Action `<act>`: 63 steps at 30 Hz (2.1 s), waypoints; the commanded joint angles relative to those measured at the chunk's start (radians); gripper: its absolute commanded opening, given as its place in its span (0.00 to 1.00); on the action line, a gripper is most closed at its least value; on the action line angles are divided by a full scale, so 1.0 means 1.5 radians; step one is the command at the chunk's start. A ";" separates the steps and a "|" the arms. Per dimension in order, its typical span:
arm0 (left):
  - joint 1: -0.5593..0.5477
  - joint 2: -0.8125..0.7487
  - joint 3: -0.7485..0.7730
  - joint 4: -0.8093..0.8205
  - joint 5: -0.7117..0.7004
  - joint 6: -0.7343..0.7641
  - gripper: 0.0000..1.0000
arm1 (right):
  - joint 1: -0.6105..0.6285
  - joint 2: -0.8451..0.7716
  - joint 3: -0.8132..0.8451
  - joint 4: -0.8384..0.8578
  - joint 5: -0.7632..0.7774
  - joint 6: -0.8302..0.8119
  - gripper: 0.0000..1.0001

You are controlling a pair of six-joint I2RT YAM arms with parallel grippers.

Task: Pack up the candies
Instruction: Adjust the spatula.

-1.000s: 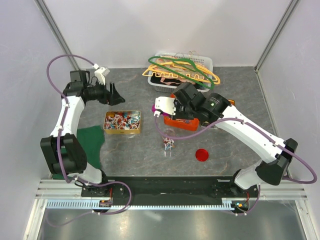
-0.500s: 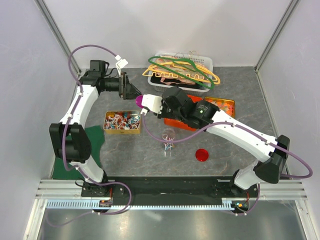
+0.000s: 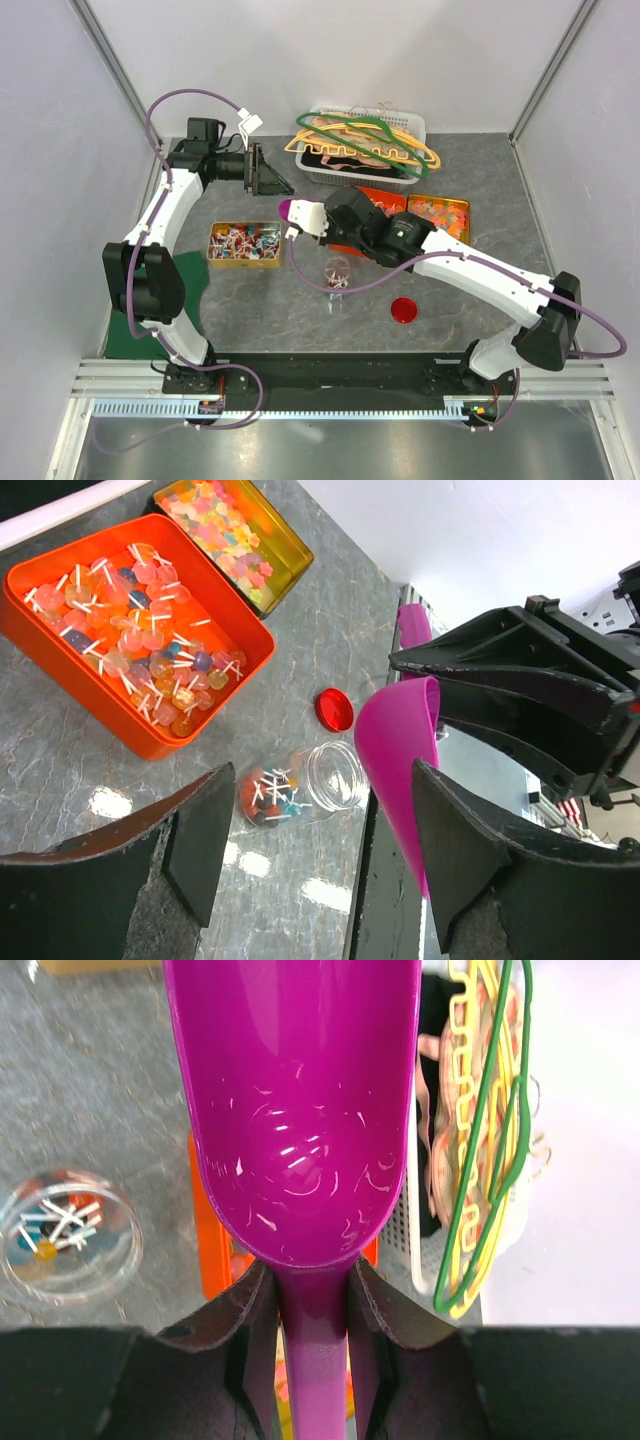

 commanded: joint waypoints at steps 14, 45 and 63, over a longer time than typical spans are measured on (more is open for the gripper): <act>-0.011 -0.039 -0.034 0.046 0.053 -0.057 0.74 | 0.002 -0.024 -0.016 0.053 0.075 -0.021 0.00; -0.030 -0.015 -0.058 0.048 0.000 -0.043 0.02 | 0.017 0.024 0.078 0.093 0.113 -0.018 0.31; -0.030 -0.029 -0.058 0.048 0.105 -0.017 0.02 | -0.088 -0.047 0.109 -0.028 -0.191 0.059 0.68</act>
